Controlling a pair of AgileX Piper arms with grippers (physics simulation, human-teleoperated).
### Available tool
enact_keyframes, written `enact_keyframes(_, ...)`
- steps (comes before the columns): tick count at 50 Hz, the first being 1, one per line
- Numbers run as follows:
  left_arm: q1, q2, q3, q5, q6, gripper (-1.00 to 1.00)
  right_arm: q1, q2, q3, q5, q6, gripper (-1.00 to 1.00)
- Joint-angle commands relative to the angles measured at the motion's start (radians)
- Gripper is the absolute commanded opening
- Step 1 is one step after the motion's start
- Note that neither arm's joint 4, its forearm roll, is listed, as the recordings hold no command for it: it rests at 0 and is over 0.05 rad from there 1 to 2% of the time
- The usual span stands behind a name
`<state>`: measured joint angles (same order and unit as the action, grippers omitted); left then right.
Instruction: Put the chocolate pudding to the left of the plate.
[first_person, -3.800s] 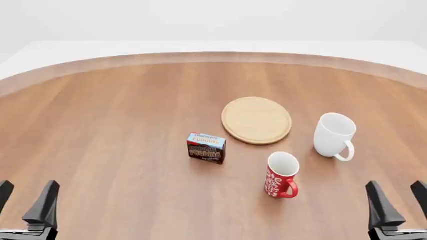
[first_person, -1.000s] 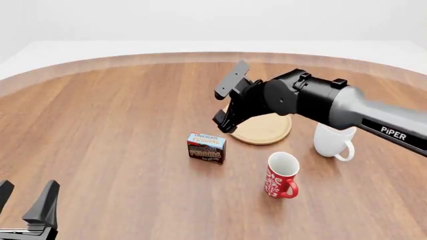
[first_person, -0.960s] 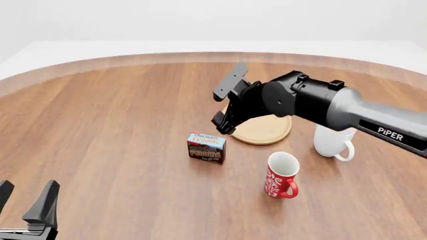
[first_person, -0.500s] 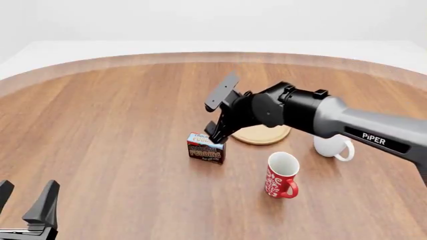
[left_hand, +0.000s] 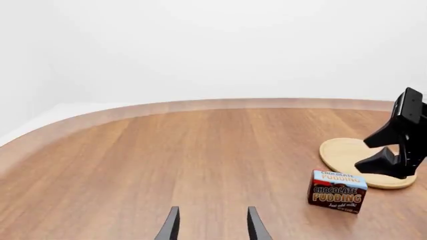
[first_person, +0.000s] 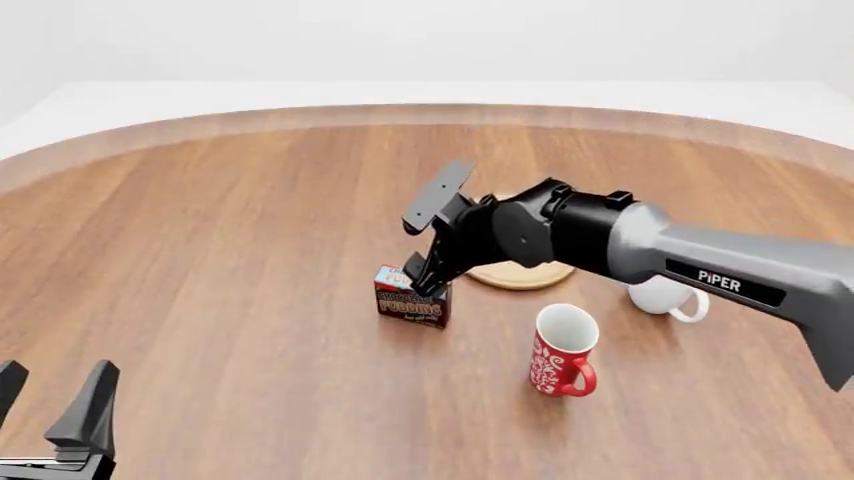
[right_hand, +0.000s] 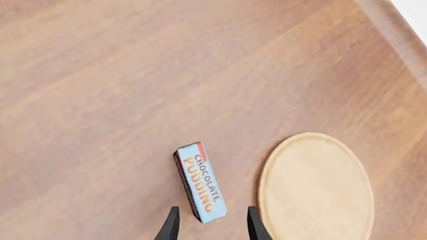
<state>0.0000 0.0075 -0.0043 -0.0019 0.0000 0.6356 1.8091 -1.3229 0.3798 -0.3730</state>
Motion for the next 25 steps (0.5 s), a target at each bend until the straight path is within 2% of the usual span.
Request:
enact_keyframes(1, 0.000, 0.000, 0.000, 0.000, 0.000, 1.00, -0.001, 0.020, 0.003, -0.018, 0.008, 1.00)
enact_keyframes(25, 0.000, 0.000, 0.000, 0.000, 0.000, 1.00, 0.005, 0.066, 0.028, -0.071, 0.036, 1.00)
